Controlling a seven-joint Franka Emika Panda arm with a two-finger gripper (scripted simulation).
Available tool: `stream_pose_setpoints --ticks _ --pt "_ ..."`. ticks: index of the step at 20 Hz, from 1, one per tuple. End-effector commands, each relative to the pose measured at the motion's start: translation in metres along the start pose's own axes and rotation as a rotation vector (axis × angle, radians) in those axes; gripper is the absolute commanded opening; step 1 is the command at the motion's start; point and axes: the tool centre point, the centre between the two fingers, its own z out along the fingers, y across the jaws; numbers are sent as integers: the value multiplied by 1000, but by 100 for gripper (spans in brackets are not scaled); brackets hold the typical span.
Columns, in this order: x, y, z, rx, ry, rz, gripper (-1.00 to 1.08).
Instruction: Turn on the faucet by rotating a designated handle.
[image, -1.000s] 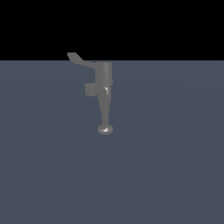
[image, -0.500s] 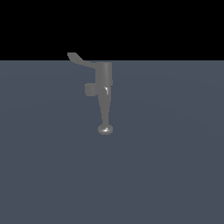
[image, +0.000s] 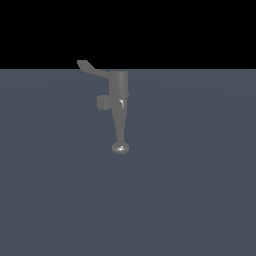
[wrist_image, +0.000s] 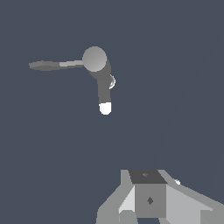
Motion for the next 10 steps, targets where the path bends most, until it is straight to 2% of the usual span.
stream_pose_setpoints --ticks 1,10 --pt "10 -8 4 9 -8 63 -100" --pt "45 -35 23 25 -31 291 -100"
